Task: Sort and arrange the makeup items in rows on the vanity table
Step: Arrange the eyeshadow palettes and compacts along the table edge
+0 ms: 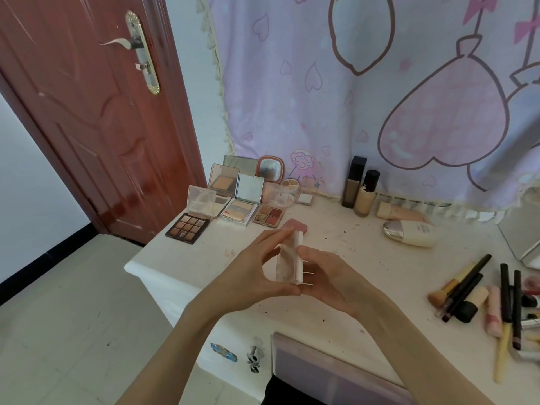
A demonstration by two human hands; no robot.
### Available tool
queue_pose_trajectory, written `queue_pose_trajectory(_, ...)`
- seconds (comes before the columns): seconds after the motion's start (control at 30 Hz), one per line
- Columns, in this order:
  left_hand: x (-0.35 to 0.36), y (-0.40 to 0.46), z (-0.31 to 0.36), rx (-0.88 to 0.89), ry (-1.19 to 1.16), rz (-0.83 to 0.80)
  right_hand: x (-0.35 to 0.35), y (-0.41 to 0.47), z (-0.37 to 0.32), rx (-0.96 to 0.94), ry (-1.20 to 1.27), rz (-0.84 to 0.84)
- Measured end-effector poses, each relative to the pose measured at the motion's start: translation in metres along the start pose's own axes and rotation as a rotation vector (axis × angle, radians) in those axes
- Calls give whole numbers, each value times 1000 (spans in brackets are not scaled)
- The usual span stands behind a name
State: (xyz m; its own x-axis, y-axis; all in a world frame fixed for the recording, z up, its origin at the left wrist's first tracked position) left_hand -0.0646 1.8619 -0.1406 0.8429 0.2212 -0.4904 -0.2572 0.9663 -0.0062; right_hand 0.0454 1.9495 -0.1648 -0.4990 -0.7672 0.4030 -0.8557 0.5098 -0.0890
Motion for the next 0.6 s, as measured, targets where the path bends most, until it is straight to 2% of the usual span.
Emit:
queue_pose_trajectory(0.17, -10, -1, 2, -39, 24, -77, -1, 0, 2, 62, -5, -58)
queue_pose_trajectory(0.27, -18, 4, 3, -65, -27, -100, 0, 3, 7, 115, 103, -41)
queue_pose_trajectory(0.4, -37, 9, 2, -65, -201, 5, 8, 15, 11, 130, 226, 6)
queue_pose_trajectory(0.53, -63, 12, -4, -31, -183, 167, 17, 31, 14, 97, 255, 30)
queue_pose_trajectory(0.6, -74, 16, -9, -34, -172, 239, 24, 41, 15, 58, 165, 30)
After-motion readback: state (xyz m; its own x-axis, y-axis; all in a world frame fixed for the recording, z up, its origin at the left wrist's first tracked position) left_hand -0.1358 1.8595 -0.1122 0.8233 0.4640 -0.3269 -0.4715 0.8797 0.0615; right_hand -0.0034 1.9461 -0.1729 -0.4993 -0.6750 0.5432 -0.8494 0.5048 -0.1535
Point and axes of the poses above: each hand's wrist, its own y-axis towards the middle knuckle, its own x-axis out of the palm, z = x × y, the point moved 4 cm from there along y, towards the middle knuckle, and after that the axes turned 11 degrees about -x, right-handed, at the moved point
